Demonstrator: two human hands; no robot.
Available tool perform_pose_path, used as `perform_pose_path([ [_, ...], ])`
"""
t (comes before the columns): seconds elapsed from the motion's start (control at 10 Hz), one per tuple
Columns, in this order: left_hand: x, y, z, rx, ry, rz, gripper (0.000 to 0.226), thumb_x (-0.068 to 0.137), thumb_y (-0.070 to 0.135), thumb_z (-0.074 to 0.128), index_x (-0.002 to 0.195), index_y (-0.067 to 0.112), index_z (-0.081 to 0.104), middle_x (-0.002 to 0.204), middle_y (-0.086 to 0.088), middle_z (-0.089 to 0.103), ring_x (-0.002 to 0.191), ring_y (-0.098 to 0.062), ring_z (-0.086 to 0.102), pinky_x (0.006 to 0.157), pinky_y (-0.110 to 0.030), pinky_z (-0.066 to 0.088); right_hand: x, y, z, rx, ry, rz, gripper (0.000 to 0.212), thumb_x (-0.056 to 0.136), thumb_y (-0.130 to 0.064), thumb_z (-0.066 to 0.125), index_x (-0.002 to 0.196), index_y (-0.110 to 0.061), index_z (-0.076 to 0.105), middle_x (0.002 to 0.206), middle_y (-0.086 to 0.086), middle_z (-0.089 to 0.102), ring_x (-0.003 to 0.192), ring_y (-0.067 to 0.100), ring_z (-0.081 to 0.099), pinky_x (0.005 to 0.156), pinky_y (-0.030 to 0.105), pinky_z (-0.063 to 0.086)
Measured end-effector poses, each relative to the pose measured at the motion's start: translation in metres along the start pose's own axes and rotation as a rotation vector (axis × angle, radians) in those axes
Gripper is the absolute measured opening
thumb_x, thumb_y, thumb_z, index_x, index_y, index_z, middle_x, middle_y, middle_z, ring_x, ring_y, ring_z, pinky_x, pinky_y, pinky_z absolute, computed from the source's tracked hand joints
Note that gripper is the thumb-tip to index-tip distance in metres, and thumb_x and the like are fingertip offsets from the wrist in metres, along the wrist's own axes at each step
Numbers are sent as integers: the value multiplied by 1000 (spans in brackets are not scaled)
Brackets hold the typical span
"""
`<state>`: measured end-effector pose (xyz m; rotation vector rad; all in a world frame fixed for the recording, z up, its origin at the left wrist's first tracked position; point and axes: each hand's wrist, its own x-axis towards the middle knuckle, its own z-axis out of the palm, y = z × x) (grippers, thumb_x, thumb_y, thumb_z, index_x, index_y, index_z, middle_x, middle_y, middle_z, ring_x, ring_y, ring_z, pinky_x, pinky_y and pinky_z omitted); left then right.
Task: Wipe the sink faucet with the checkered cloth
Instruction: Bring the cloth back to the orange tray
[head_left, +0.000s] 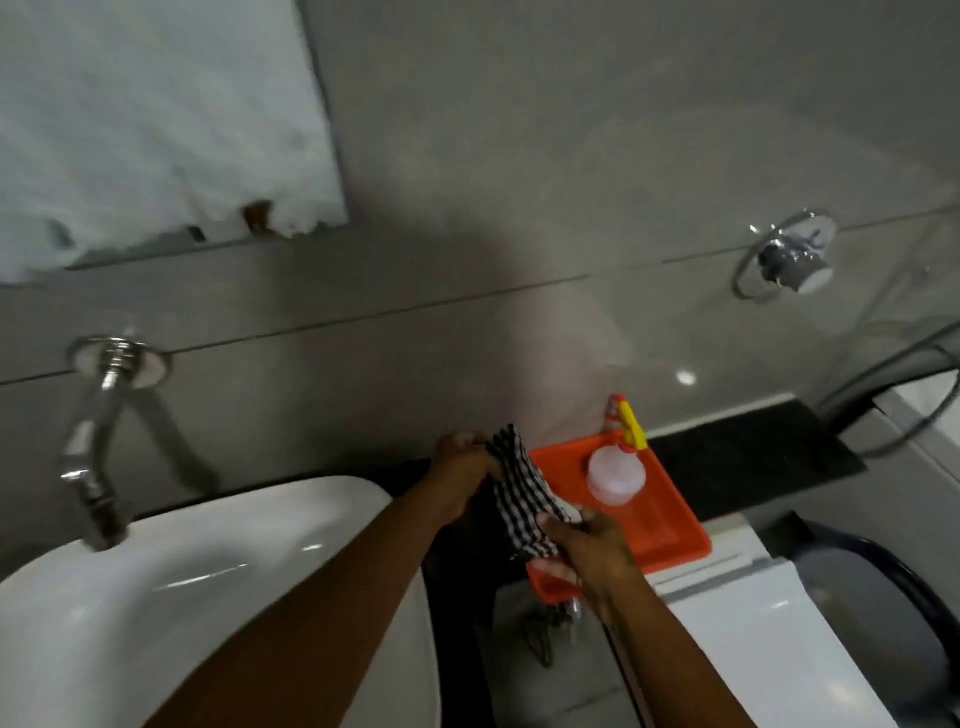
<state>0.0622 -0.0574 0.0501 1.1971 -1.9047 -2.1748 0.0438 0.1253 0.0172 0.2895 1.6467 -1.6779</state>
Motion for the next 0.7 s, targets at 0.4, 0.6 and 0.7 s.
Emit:
perform_pose_path([
  [0.4,129,-94,96,1138,6,232,29,89,17,51,113,8,63,125,-19,63,115,-37,60,98,-43,48,141,74,-52,-459,162,102,42,93,-5,59,134,-1,52,131,22,60,120,36,60,103,49,51],
  [0.6,109,-92,88,1237,-22,263,29,92,8,38,115,3,54,133,-22,54,120,-38,54,104,-49,45,116,56,-44,-805,120,42,50,94,-16,62,140,-7,45,139,13,55,126,28,55,104,35,48],
  [0.7,88,-74,64,1222,-74,333,41,84,11,46,124,6,50,136,-20,50,126,-39,49,106,-47,45,89,26,-22,-965,111,-119,58,89,-14,65,144,-8,44,139,16,56,125,28,56,107,38,49],
])
